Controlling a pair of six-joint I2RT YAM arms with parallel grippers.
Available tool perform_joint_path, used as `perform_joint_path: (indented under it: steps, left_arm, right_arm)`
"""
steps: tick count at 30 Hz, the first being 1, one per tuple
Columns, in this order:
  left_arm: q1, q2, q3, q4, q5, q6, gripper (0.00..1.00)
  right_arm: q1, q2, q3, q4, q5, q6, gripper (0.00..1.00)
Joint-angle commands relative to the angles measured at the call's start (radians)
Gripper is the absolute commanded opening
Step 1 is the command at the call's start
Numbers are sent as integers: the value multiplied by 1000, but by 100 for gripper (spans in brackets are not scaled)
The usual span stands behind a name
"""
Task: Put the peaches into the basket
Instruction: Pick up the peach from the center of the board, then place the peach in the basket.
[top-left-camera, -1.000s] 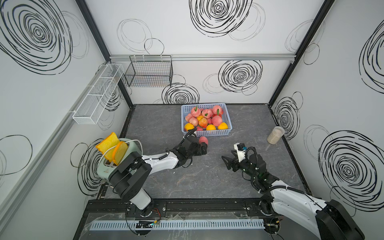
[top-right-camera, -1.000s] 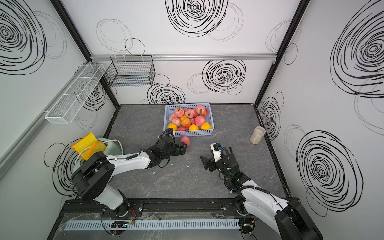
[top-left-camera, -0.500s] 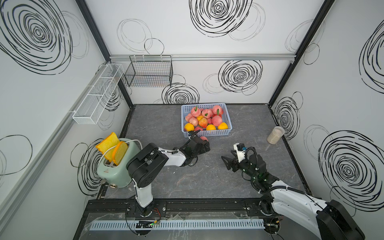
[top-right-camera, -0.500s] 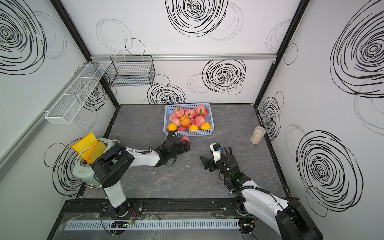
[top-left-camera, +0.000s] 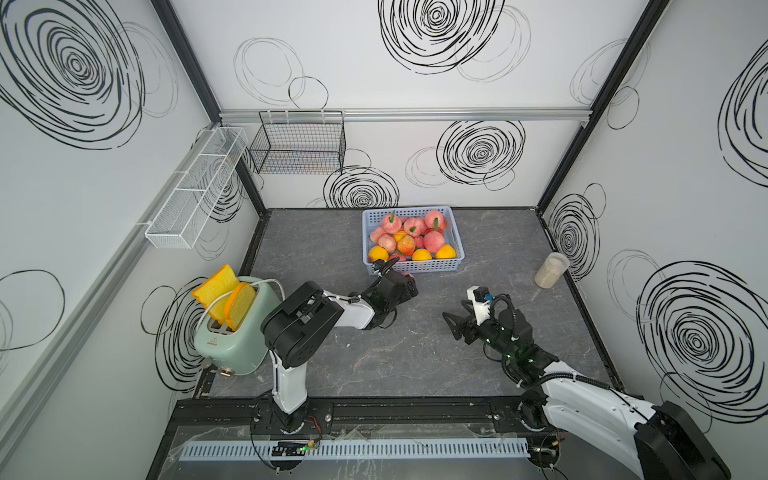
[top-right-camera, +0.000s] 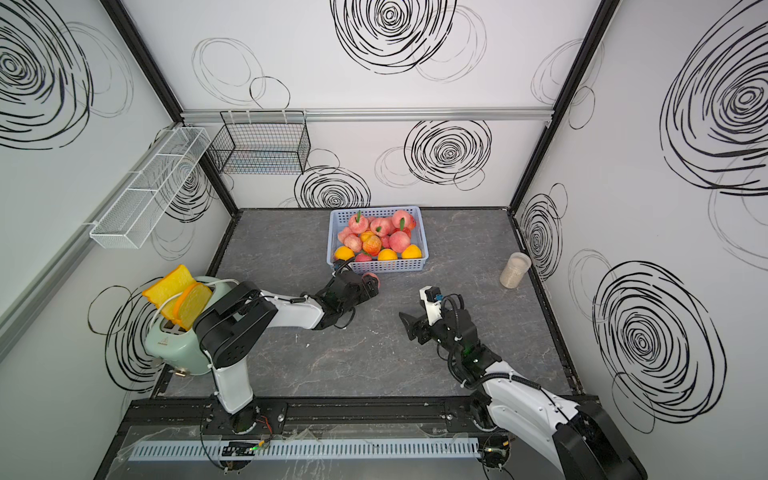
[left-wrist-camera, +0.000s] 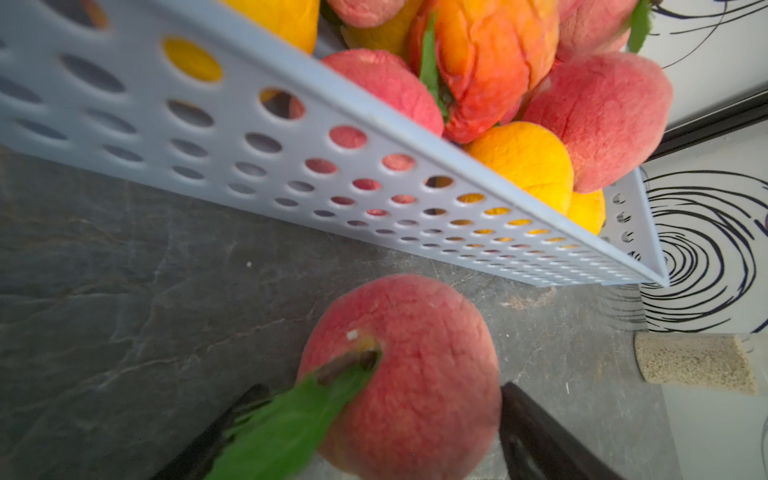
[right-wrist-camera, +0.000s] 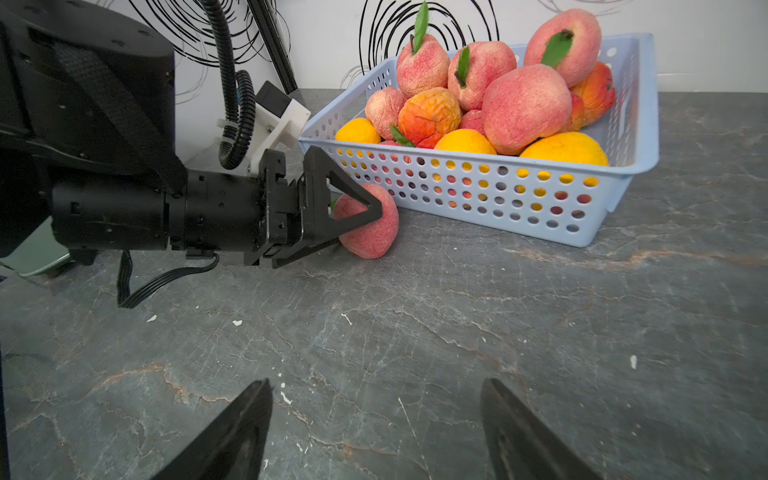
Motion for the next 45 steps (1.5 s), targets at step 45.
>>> perform_joint_path:
  steps: [45]
  left_arm:
    - [85, -321, 152, -148, 91, 312, 73]
  right_arm:
    - [37, -17, 18, 37, 33, -28, 81]
